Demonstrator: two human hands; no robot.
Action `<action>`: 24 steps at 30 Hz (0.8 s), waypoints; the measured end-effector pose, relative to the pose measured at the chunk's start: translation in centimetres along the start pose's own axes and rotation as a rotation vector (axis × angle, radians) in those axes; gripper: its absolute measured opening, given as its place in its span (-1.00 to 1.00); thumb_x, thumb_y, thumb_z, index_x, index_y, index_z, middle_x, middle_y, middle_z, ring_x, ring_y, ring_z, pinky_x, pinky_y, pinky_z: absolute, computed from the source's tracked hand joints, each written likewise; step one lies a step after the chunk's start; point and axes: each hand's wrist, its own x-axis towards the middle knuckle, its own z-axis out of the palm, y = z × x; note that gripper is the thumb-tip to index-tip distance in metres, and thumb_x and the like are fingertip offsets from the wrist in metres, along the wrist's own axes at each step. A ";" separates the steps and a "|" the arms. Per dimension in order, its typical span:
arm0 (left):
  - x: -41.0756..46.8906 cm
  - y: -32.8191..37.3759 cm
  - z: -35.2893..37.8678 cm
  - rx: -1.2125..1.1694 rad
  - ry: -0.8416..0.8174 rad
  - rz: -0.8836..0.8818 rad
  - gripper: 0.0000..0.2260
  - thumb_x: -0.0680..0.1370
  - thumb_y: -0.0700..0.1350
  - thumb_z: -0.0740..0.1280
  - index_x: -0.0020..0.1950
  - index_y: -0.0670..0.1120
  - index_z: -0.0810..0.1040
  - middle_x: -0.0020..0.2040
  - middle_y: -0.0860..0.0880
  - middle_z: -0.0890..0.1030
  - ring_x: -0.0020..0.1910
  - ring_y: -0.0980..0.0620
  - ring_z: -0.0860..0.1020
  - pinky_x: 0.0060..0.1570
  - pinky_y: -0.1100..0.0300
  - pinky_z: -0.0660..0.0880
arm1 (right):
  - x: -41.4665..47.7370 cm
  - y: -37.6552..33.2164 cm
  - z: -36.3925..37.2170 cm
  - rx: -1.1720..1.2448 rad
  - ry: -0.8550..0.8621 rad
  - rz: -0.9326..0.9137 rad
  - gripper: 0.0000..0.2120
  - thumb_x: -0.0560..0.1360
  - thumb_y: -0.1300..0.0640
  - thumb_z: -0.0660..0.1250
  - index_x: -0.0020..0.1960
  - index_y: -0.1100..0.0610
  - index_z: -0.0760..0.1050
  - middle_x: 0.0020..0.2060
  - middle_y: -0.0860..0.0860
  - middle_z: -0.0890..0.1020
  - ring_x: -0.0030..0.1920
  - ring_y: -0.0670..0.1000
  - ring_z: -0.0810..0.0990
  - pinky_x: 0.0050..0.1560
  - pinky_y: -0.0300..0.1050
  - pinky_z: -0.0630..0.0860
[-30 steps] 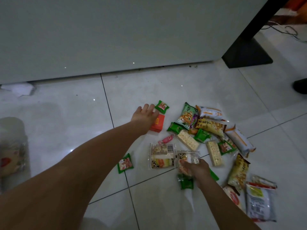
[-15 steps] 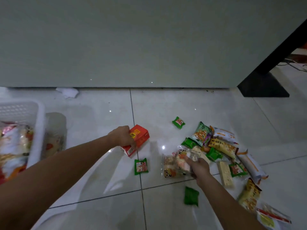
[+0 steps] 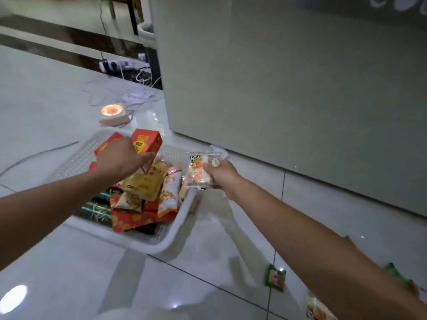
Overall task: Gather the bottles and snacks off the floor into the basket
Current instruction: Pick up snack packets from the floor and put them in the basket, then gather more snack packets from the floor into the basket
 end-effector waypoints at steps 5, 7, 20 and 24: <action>-1.3 -4.2 1.9 0.062 -0.199 -0.129 -0.37 0.51 0.31 0.14 0.31 -0.18 0.36 0.28 -0.31 0.46 0.22 -0.29 0.44 0.22 -0.10 0.39 | -0.4 0.1 4.5 -0.181 -0.110 0.113 -0.23 0.53 -0.21 0.17 0.52 0.19 -0.04 0.44 0.14 0.27 0.36 0.17 0.38 0.23 -0.03 0.36; -2.1 -3.6 3.0 0.089 -0.200 -0.095 -0.31 0.55 0.30 0.03 0.51 -0.15 0.10 0.48 -0.31 0.18 0.45 -0.31 0.16 0.39 -0.15 0.15 | -0.6 1.5 2.4 -0.234 -0.094 0.161 -0.28 0.54 -0.22 0.14 0.52 0.19 0.03 0.44 0.13 0.28 0.34 0.15 0.40 0.26 -0.04 0.39; -9.8 8.1 12.3 0.298 -0.223 0.309 -0.51 0.53 -0.21 0.17 0.43 -0.28 0.13 0.35 -0.35 0.23 0.28 -0.36 0.29 0.03 -0.10 0.45 | -9.7 23.0 -17.8 -0.195 0.428 0.460 -0.62 0.59 0.05 0.18 0.18 0.36 0.47 -0.05 0.25 0.58 -0.07 0.14 0.51 0.11 0.12 0.50; -9.1 8.6 12.7 0.440 -0.266 0.369 -0.51 0.52 -0.17 0.16 0.39 -0.29 0.10 0.29 -0.38 0.26 0.16 -0.28 0.40 0.08 -0.03 0.40 | -12.6 28.0 -18.2 -0.120 0.535 0.486 -0.79 0.53 0.15 0.27 0.07 0.28 0.51 -0.01 0.25 0.56 0.11 0.20 0.53 0.15 0.02 0.43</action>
